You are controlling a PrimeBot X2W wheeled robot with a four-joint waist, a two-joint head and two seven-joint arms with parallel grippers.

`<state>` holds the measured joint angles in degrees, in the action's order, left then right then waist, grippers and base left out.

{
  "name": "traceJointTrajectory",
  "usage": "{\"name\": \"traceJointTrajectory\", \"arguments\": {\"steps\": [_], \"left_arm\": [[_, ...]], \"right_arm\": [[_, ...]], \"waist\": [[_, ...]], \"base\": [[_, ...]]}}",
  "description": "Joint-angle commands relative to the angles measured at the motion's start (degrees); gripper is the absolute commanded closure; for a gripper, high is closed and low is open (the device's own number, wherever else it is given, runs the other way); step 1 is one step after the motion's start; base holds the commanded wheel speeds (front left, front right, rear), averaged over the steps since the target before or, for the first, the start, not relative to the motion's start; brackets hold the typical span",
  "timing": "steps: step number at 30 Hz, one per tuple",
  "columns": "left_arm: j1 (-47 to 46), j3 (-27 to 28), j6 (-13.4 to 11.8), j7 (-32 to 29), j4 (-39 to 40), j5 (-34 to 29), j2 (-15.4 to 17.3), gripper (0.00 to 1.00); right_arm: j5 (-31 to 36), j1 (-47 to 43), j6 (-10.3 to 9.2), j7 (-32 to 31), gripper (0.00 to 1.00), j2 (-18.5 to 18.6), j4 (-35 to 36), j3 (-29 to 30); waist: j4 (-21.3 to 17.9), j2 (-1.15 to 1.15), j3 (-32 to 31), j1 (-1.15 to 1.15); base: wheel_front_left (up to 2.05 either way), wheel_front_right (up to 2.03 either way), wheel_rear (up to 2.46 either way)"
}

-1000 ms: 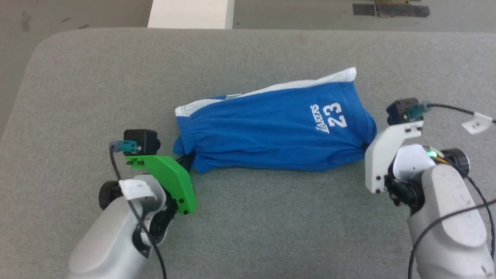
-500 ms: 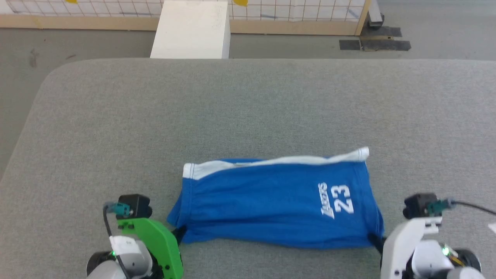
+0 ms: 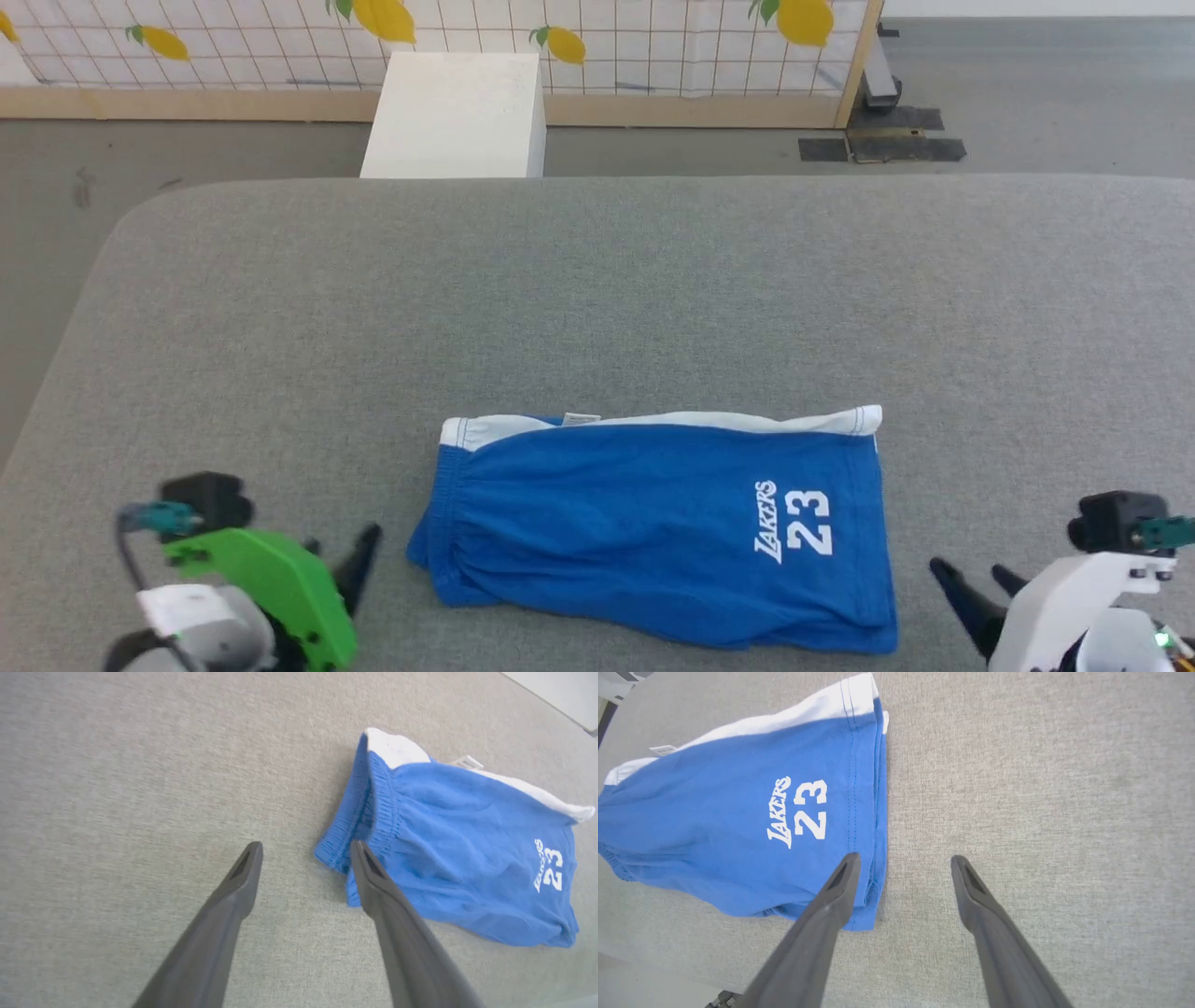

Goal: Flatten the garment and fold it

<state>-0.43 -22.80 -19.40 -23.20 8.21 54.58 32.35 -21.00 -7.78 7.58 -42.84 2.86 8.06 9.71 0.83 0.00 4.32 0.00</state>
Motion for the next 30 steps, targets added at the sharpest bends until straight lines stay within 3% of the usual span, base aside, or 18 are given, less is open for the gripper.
{"name": "traceJointTrajectory", "arguments": {"steps": [1, 5, 10, 12, 18, 24, 26, 27, 28, 30], "left_arm": [[0.96, 1.77, -0.81, 2.02, 0.97, -0.57, 1.11, 0.00], [0.12, 5.86, -0.12, 13.02, 1.66, -5.76, 2.05, 0.00], [-2.18, 6.68, 5.30, 31.46, -1.75, -14.31, 1.39, 0.00], [-3.20, 6.38, 6.91, 36.04, -3.33, -17.04, 0.56, 0.00], [-5.18, 8.88, 10.27, 38.16, -3.30, -27.06, -3.73, 0.00], [-3.45, 13.03, 13.92, 38.18, -3.50, -31.13, -8.20, 0.00], [-2.99, 14.16, 14.87, 38.18, -4.06, -31.96, -9.36, 0.00], [-2.84, 14.74, 15.42, 38.18, -4.22, -32.52, -9.88, 0.00], [-2.68, 15.13, 15.83, 38.19, -4.44, -32.88, -10.26, 0.00], [-2.47, 15.95, 16.73, 38.19, -4.75, -33.78, -11.00, 0.00]], "right_arm": [[0.66, 0.91, -0.09, -0.23, 0.00, 0.02, 1.06, 0.54], [5.11, 5.08, -0.09, -2.81, 0.00, 0.02, 1.46, -0.06], [11.47, 12.06, -0.09, -6.58, 0.00, 0.02, -3.19, -2.67], [13.45, 14.19, -0.09, -7.67, 0.00, 0.02, -5.93, -3.84], [16.02, 18.74, -0.09, -8.55, 0.00, 0.02, -14.54, -7.47], [15.72, 19.76, -0.09, -7.64, 0.00, 0.02, -19.99, -10.39], [15.07, 19.99, -0.09, -7.59, 0.67, 0.02, -21.25, -11.20], [14.62, 20.19, -0.09, -7.17, 0.88, 0.02, -21.59, -11.44], [14.41, 20.38, -0.09, -6.95, 1.00, 0.02, -21.82, -11.43], [14.47, 20.84, -0.09, -6.58, 1.00, 0.02, -21.95, -10.63]], "waist": [[-0.11, 0.00, -0.36, 0.00], [-0.29, 0.00, -0.05, 0.00], [-0.07, 0.00, 1.37, 0.00], [0.36, 0.00, 2.03, 0.00], [1.33, 0.00, 4.25, 0.00], [1.56, 0.00, 5.26, 0.00], [1.54, 0.00, 5.31, 0.00], [1.50, 0.00, 5.28, 0.00], [1.47, 0.00, 5.24, 0.00], [1.38, 0.00, 5.13, 0.00]], "base": [[0.00, 0.00, 0.00], [0.00, 0.00, 0.00], [0.00, 0.00, 0.00], [0.00, 0.00, 0.00], [0.00, 0.00, 0.00], [0.00, 0.00, 0.00], [0.00, 0.00, 0.00], [0.00, 0.00, 0.00], [0.00, 0.00, 0.00], [0.00, 0.00, 0.00]]}}
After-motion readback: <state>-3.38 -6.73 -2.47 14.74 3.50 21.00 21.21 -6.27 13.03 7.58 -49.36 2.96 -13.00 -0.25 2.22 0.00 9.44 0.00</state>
